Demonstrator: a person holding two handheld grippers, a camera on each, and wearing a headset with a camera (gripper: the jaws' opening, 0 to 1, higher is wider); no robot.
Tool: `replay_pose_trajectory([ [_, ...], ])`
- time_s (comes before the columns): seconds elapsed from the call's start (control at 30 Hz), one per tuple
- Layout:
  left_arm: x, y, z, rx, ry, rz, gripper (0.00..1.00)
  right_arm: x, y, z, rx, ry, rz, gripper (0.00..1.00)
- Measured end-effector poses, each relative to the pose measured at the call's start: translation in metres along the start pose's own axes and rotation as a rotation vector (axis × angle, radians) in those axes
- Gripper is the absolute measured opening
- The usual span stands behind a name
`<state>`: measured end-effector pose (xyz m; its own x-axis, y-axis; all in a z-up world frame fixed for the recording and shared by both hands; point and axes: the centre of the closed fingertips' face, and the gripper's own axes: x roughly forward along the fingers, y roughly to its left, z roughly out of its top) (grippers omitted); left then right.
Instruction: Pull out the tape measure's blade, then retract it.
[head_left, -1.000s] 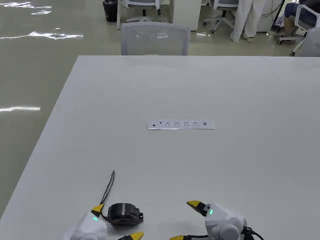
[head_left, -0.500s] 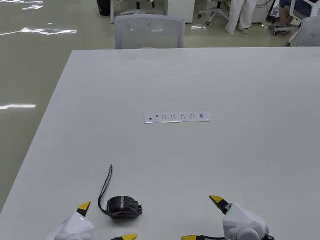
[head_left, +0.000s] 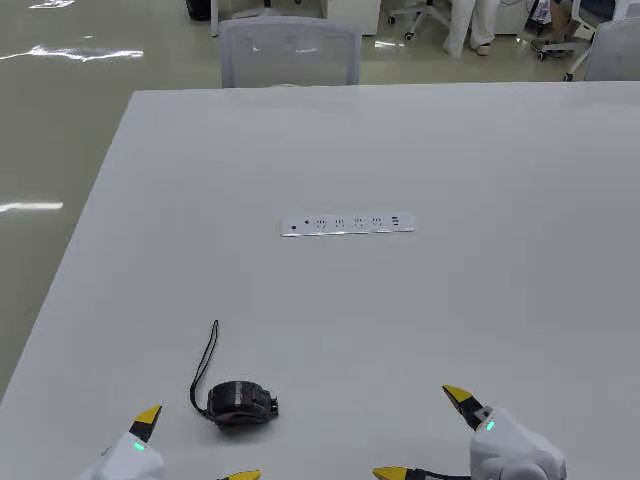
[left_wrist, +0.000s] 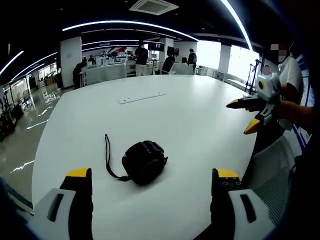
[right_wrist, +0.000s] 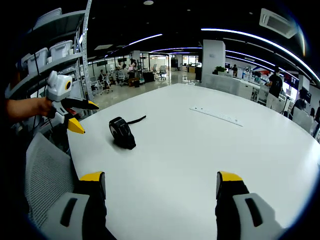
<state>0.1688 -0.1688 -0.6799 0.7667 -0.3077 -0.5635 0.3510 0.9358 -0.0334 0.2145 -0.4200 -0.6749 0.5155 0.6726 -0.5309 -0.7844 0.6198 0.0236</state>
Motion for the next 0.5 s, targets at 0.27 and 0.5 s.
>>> replay_pose_trajectory([
  [0.27, -0.0026, -0.0026, 0.0001, 0.008, -0.002, -0.001, 0.99, -0.0049, 0.0013, -0.0002, 0.009, -0.003, -0.019, 0.95],
  [0.5, -0.0065, -0.0005, 0.0028, 0.007, -0.016, 0.008, 0.99, -0.0099, -0.0024, 0.0015, 0.012, -0.022, -0.036, 0.95],
])
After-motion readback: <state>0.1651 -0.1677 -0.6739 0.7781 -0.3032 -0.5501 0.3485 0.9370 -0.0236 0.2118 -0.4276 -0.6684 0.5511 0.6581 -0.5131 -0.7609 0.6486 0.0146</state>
